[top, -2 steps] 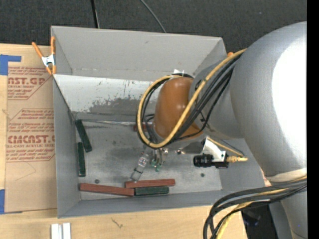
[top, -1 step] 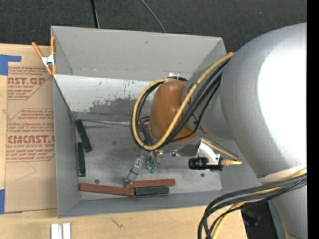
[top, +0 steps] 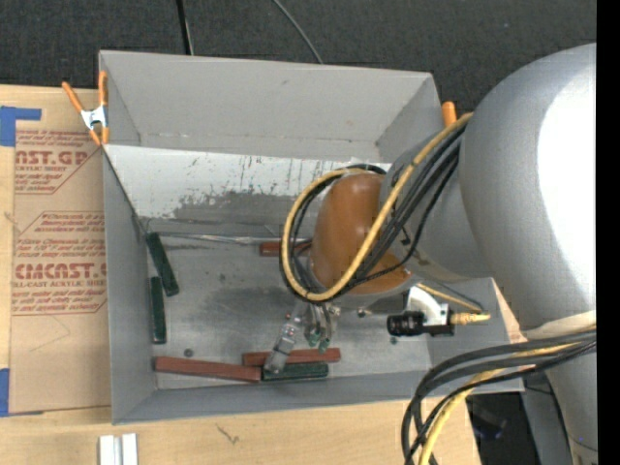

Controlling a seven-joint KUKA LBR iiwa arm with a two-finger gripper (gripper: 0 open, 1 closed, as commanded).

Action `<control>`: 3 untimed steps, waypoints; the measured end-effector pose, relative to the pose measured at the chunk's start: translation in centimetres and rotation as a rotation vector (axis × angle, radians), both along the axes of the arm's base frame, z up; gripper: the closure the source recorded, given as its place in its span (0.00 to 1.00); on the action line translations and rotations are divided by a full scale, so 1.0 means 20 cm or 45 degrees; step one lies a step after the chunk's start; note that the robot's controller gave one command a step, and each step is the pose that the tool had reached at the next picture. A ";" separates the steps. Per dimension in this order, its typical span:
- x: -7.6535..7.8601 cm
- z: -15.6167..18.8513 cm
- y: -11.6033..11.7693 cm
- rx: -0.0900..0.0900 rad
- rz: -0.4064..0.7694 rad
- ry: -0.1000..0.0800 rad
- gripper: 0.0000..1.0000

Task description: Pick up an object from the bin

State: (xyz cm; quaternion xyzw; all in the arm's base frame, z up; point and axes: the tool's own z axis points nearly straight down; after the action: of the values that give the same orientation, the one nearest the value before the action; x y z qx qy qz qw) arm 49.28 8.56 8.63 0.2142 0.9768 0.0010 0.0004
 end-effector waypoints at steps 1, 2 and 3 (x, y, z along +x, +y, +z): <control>-0.04 -0.04 -0.11 -0.005 0.048 0.005 0.00; -0.03 -0.08 0.08 -0.001 -0.134 0.000 1.00; -0.03 -0.08 0.08 0.000 -0.134 0.000 1.00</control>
Offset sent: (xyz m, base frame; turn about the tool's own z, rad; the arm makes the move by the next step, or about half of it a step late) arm -0.0070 0.0146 -0.0163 0.1072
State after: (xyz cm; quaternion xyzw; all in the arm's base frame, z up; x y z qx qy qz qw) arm 48.62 10.13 7.05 0.2654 0.9641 0.0008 0.0004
